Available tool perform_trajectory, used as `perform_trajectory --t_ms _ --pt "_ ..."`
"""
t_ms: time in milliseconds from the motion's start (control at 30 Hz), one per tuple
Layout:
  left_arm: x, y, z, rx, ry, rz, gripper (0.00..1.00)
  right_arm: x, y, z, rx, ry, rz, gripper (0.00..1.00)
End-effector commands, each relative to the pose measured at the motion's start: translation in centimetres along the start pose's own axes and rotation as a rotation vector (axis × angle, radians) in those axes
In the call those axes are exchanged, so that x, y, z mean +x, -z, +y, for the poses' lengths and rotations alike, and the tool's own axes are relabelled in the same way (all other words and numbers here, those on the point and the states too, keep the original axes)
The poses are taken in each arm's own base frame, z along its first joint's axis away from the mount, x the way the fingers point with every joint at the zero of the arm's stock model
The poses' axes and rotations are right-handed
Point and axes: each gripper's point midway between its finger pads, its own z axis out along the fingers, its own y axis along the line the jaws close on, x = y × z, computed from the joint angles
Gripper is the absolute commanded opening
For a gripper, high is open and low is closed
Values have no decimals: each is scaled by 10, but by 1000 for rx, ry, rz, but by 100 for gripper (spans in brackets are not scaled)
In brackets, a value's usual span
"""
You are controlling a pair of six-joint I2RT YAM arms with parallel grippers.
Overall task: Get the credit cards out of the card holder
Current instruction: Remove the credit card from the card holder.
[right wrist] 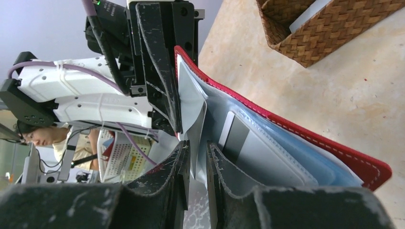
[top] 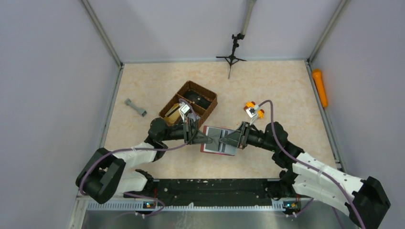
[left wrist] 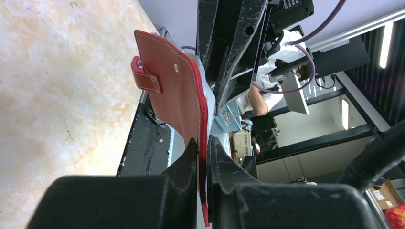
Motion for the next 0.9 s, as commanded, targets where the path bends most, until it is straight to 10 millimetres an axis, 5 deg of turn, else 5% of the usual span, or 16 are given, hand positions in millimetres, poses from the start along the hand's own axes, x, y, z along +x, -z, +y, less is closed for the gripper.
perform_trajectory --t_ms 0,133,267,500,667,867 --pt "-3 -2 -20 78 -87 -2 7 -12 -3 18 -72 17 -29 20" --pt "-3 -3 -21 85 -89 0 9 -12 -7 19 -86 6 -21 16" --pt "-1 -3 -21 90 -89 8 20 -11 -8 22 -112 -5 -18 0" --pt "0 -2 -23 96 -102 -3 24 -9 -5 10 -58 -19 -30 0" --pt "-1 -2 -24 96 -102 -6 22 -7 -1 7 -48 -25 -31 0" --pt "-2 -1 -24 97 -102 -17 5 -8 5 5 -39 -31 -44 0"
